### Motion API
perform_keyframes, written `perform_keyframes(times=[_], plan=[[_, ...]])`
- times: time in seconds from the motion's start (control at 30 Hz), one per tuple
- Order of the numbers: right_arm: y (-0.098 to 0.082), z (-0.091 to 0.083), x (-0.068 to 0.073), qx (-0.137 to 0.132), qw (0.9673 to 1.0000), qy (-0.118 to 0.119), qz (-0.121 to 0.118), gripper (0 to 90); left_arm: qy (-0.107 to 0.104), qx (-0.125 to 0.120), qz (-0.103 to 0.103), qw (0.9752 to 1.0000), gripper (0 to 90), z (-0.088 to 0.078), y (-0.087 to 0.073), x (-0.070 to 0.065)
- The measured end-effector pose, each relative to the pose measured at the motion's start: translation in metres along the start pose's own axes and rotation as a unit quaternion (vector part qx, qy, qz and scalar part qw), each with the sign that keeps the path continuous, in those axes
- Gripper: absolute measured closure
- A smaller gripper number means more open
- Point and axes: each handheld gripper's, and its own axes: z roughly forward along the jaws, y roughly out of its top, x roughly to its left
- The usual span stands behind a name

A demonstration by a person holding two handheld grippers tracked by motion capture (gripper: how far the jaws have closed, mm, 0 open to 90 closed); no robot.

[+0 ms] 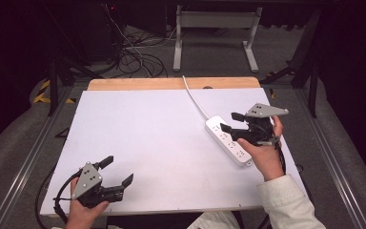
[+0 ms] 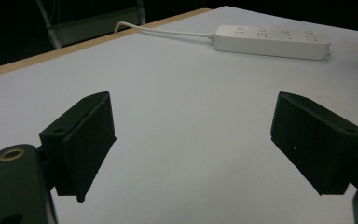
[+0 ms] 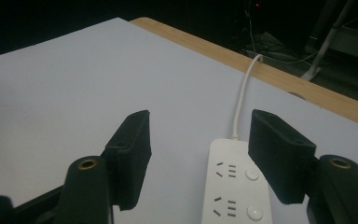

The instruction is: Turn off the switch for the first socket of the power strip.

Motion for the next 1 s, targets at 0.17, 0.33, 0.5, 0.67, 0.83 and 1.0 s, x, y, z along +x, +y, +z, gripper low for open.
perform_keyframes(times=[0.17,0.33,0.5,0.67,0.83,1.0], plan=[[-0.008,-0.014,0.008,-0.018,0.9996,0.024,-0.003,33.3,0.000,0.000,0.002,1.0000,13.8,0.000,0.000,0.000],[-0.018,-0.025,0.013,-0.028,0.9986,0.045,0.000,27.9,0.000,0.000,0.001,1.0000,13.8,0.000,0.000,0.000],[-0.031,-0.035,0.016,-0.039,0.9970,0.067,0.008,26.1,0.000,0.001,-0.002,1.0000,13.8,0.001,0.000,-0.001],[-0.046,-0.041,0.019,-0.046,0.9960,0.077,0.003,24.7,-0.002,0.001,-0.004,1.0000,13.7,0.001,0.000,-0.001],[-0.063,-0.043,0.018,-0.047,0.9951,0.087,0.003,23.8,-0.003,0.001,-0.005,1.0000,13.7,0.001,0.000,-0.002],[-0.081,-0.041,0.019,-0.045,0.9941,0.098,0.004,23.3,-0.006,0.001,-0.005,1.0000,13.6,0.001,0.000,-0.002]])
